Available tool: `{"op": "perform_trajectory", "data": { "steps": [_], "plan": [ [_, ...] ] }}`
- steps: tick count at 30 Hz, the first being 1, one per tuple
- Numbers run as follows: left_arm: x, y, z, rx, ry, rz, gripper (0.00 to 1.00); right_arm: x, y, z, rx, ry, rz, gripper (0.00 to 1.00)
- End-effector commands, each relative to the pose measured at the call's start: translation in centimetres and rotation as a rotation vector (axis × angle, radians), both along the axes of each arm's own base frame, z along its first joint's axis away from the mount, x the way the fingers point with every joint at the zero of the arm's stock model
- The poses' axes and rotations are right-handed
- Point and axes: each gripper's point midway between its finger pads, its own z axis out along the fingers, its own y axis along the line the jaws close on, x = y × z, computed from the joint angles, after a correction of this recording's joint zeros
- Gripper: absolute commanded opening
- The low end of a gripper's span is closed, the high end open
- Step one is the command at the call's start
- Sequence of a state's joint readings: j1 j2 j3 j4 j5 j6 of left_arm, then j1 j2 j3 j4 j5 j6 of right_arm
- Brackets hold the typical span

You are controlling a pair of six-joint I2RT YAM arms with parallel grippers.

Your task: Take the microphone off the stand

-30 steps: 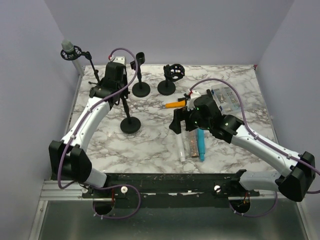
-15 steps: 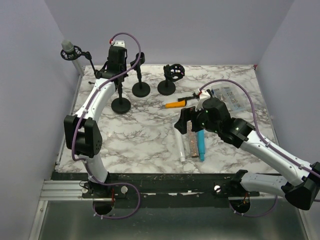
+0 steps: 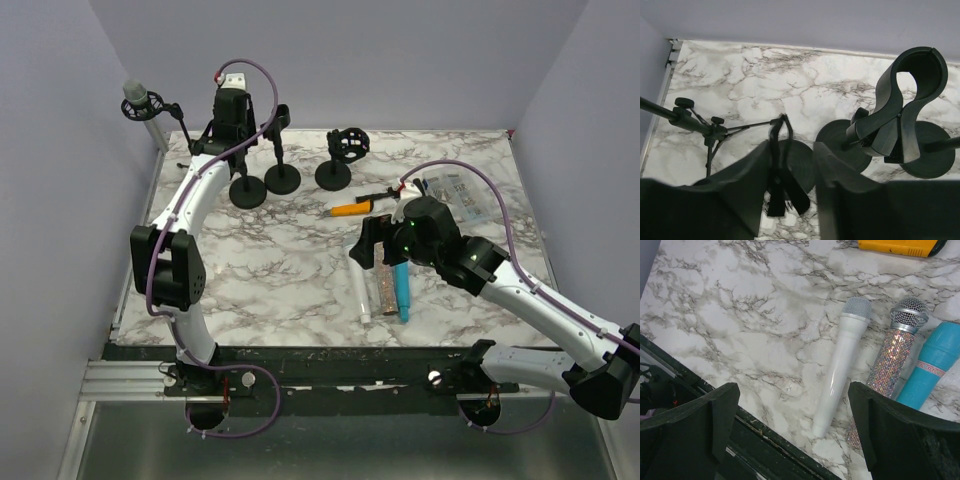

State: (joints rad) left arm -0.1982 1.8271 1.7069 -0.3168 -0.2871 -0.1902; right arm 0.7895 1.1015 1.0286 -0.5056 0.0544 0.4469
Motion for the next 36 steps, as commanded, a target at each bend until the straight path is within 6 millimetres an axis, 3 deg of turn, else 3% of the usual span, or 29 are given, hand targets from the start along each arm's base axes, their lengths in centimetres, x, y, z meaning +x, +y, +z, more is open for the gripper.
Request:
{"op": "perform_trajectory", "data": {
  "steps": [1, 5, 8, 14, 21, 28, 32, 36],
  "plan": [
    [-0.8, -0.8, 3.8, -0.072, -0.087, -0.036, 0.54, -0.3, 0.0, -0.5, 0.01, 0.025, -0.002, 1.0],
    [-2.3, -0.7, 5.5, -0.084, -0.101, -0.041, 0.73, -0.4, 0.4, -0.6, 0.031, 0.028, 0.014, 1.0],
    [-3.7, -0.6, 7.4, -0.1, -0.118, -0.054, 0.98, -0.4, 0.7, -0.7, 0.039, 0.026, 0.022, 1.0],
    [-7.3, 0.1, 10.8, -0.147, -0.134, -0.069, 0.99, -0.7, 1.4, -0.3, 0.076, 0.007, 0.067, 1.0],
    [-10.1, 3.5, 14.5, -0.199, -0.213, -0.001, 0.99, -0.7, 2.0, -1.0, 0.073, 0.001, 0.111, 1.0],
    [-8.8, 8.4, 15.5, -0.246, -0.252, 0.199, 0.98, -1.0, 2.0, -0.4, 0.091, -0.01, 0.116, 1.0],
    [-7.6, 11.9, 14.7, -0.255, -0.273, 0.316, 0.98, -1.1, 1.6, -0.1, 0.092, -0.012, 0.104, 1.0],
    [-6.1, 13.0, 13.5, -0.243, -0.287, 0.32, 0.99, -1.1, 1.0, 0.4, 0.088, -0.025, 0.081, 1.0]
  ]
}}
